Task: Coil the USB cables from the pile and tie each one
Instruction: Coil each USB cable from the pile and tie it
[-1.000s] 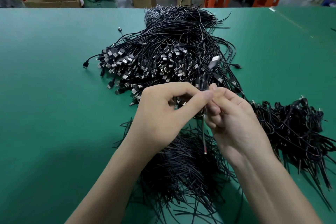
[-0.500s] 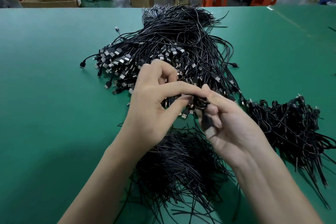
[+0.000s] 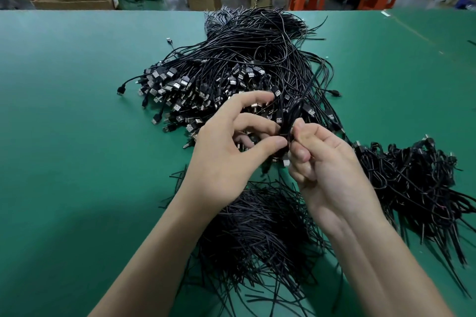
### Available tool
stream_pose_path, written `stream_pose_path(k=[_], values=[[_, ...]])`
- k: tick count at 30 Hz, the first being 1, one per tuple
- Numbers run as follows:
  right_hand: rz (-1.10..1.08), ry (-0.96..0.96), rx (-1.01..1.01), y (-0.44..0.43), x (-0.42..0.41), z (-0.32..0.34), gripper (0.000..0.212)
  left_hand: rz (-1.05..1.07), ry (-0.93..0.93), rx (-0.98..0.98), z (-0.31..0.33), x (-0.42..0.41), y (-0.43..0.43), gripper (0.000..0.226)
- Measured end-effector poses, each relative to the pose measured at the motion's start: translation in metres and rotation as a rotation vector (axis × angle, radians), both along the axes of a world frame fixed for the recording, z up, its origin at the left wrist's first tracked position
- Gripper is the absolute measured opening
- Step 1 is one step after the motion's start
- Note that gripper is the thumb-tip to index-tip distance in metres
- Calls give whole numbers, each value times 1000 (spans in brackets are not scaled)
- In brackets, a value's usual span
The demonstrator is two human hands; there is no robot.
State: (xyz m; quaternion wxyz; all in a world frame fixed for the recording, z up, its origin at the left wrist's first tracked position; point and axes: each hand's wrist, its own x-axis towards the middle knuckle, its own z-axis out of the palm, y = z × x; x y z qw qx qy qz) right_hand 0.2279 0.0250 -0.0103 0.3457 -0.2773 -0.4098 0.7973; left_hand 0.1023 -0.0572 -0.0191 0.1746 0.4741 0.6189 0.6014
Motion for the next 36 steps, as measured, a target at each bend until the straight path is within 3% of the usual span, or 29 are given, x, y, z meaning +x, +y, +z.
stream_pose_path(k=[3, 5, 8, 11, 13, 17, 19, 22, 24, 28, 31, 36], values=[[31, 12, -48, 0, -1, -1, 29, 24, 101, 8, -3, 1, 1, 47], [67, 37, -131, 2, -2, -1, 27, 49, 271, 21, -2, 1, -1, 36], [100, 69, -313, 4, -3, -4, 39, 33, 530, 113, -3, -2, -1, 25], [163, 105, -361, 5, -1, -5, 27, 63, 628, 156, -5, -6, 0, 20], [224, 70, -219, 7, 3, -6, 19, 114, 620, 163, -6, -8, 0, 21], [297, -119, 204, 16, 11, -5, 28, 82, 587, 202, -8, -7, -1, 25], [287, -202, 312, 23, 15, -4, 34, 61, 593, 184, -9, -5, 1, 26], [215, -286, 404, 32, 21, -1, 22, -16, 528, 127, -11, -2, 2, 33], [86, -442, 549, 40, 27, 0, 15, -29, 480, 84, -11, -2, 3, 31], [-324, -1032, 1046, 63, 49, -4, 22, 113, 404, -110, -12, -14, 9, 27], [-369, -1258, 1056, 82, 69, -5, 21, 221, 372, -287, -16, -31, 21, 25], [-142, -1520, 900, 102, 89, -1, 30, 290, 473, -417, -10, -66, 64, 29]])
